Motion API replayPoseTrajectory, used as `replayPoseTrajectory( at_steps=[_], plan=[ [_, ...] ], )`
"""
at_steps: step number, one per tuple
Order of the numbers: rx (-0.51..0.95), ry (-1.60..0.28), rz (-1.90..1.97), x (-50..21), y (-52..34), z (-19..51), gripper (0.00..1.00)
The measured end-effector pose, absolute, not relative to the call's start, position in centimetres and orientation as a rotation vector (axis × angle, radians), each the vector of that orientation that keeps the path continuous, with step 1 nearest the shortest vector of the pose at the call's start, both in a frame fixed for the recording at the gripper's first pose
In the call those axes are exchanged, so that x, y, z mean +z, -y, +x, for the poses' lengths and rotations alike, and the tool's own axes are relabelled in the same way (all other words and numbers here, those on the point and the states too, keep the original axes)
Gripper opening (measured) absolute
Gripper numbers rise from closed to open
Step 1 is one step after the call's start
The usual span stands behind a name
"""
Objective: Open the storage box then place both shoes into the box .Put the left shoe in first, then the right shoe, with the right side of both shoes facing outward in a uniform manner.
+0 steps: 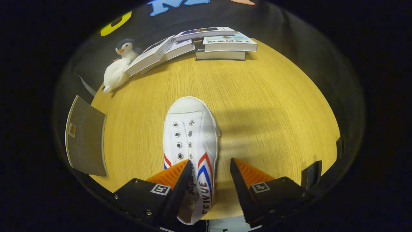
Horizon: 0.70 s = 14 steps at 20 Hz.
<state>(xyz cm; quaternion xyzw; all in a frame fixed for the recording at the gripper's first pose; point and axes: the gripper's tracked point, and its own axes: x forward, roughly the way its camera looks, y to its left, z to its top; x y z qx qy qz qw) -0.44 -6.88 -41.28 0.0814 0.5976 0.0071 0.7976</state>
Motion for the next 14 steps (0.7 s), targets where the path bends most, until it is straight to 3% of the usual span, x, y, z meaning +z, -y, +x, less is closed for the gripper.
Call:
replayPoseTrajectory(
  at_steps=[1,2,3,5,7,8,14],
  plan=[
    [0.018,-1.289,0.181,-41.0,6.7,-0.4,0.68],
    [0.022,-1.291,0.170,-40.5,6.7,-0.6,0.46],
    [0.015,-1.302,0.148,-41.2,7.0,-0.6,0.46],
    [0.013,-1.307,0.174,-40.9,6.9,-0.5,0.27],
    [-0.059,-1.267,0.182,-42.4,7.8,-0.2,0.27],
    [-0.056,-1.284,0.201,-42.8,7.6,-0.4,0.01],
    [-0.019,-1.250,0.384,-39.1,7.0,-0.9,0.00]
  ],
)
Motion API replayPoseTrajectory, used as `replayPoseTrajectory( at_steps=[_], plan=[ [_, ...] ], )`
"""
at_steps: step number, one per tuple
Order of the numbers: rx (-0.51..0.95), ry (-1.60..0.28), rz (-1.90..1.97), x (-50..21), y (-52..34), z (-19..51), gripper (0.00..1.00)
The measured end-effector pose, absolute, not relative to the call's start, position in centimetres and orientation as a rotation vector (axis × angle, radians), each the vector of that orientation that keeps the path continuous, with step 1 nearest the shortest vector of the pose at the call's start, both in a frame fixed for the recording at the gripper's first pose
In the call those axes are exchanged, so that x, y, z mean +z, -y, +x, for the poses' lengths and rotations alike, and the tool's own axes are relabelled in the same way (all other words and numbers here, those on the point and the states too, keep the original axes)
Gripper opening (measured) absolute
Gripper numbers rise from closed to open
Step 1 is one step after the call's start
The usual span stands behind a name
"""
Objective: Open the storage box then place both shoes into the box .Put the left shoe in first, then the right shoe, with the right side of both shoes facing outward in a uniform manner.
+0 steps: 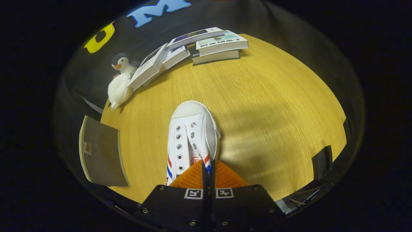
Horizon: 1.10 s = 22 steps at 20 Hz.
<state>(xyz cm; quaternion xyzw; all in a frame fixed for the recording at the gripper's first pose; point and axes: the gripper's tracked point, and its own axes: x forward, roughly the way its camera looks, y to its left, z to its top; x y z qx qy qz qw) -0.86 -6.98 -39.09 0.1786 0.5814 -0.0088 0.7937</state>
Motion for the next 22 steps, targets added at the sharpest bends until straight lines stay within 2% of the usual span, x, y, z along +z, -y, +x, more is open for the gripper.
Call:
replayPoseTrajectory(
  at_steps=[7,14,22],
  plan=[
    [0.076,-1.195,0.440,-25.7,-4.8,0.2,0.00],
    [0.184,-1.169,0.419,-14.4,-23.4,3.5,0.00],
    [0.281,-1.154,0.359,-6.6,-42.4,7.1,0.00]
  ],
)
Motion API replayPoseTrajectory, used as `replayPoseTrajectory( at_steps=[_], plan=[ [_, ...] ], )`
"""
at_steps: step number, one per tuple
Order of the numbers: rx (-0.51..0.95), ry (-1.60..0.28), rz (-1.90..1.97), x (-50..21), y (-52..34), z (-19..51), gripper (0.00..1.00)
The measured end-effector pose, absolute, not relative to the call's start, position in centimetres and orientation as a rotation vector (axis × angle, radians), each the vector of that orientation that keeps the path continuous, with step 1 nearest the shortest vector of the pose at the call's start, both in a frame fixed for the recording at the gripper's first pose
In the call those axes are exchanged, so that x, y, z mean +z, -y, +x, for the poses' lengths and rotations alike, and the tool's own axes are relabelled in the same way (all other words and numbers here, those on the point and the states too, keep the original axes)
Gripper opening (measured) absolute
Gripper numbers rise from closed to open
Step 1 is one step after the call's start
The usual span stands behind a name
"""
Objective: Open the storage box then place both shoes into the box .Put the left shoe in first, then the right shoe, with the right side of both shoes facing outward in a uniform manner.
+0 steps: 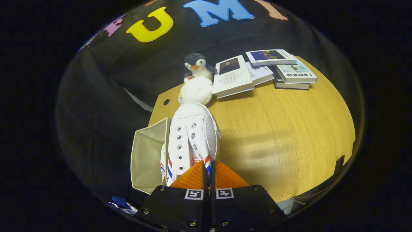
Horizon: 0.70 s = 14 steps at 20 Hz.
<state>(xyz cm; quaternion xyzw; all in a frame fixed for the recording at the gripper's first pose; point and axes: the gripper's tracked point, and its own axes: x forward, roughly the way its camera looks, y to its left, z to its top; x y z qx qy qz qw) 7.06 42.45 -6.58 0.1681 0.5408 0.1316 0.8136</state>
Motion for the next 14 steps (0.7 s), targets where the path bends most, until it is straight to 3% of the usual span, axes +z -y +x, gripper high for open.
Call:
replayPoseTrajectory(
  at_steps=[6,14],
  plan=[
    [0.360,-1.150,0.337,-4.5,-56.7,8.6,0.00],
    [0.403,-1.183,0.290,-8.8,-59.3,8.1,0.00]
  ],
)
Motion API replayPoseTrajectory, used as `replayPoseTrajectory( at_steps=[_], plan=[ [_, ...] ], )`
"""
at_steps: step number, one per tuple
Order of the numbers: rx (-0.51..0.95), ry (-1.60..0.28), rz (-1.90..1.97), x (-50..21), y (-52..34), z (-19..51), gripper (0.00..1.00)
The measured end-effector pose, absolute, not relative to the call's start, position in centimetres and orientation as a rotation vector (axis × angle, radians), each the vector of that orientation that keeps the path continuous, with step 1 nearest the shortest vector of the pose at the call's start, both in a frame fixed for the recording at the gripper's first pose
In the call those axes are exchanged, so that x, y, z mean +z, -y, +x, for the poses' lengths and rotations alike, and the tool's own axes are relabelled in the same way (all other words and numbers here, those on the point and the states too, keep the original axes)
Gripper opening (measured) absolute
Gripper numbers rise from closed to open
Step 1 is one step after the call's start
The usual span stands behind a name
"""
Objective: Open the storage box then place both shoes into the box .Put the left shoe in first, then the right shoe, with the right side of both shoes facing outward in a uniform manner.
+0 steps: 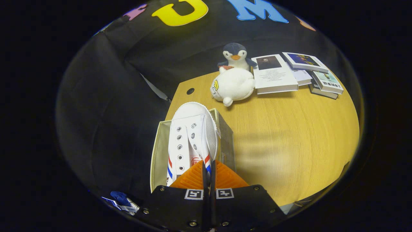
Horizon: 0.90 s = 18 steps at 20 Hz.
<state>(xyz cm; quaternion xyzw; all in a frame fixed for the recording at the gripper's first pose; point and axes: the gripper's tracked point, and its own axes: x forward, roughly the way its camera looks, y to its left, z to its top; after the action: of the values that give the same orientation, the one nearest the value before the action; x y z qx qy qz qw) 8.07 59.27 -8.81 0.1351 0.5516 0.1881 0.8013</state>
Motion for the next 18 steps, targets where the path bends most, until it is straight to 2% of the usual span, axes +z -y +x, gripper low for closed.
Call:
replayPoseTrajectory(
  at_steps=[10,11,12,15,18],
  plan=[
    [0.366,-1.199,0.179,-11.6,-61.0,7.5,0.01],
    [0.383,-1.193,0.180,-11.6,-61.4,7.4,0.04],
    [0.400,-1.192,0.175,-11.2,-61.6,7.2,0.18],
    [0.384,-1.117,0.149,-9.2,-60.2,8.5,0.19],
    [0.372,-1.027,0.179,-6.2,-58.7,9.8,0.99]
  ],
)
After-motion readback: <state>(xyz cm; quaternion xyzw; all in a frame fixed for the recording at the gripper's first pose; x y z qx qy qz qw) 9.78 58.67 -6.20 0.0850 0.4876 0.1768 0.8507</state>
